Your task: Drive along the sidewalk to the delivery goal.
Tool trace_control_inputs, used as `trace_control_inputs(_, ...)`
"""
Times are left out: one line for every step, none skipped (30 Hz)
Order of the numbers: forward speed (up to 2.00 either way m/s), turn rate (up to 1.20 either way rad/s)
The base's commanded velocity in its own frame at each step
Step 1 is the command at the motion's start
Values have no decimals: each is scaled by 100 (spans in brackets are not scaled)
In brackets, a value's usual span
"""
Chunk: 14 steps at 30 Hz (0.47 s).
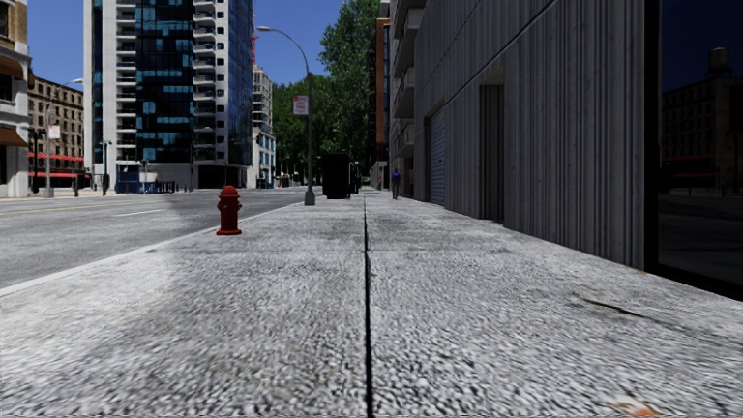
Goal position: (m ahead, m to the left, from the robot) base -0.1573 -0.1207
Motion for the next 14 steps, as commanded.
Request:
trace_control_inputs(0, 0)
trace_control_inputs(0, 0)
trace_control_inputs(0, 0)
trace_control_inputs(0, 0)
trace_control_inputs(0, 0)
trace_control_inputs(0, 0)
trace_control_inputs(0, 0)
trace_control_inputs(0, 0)
trace_control_inputs(0, 0)
trace_control_inputs(0, 0)
trace_control_inputs(0, 0)
trace_control_inputs(0, 0)
trace_control_inputs(0, 0)
trace_control_inputs(0, 0)
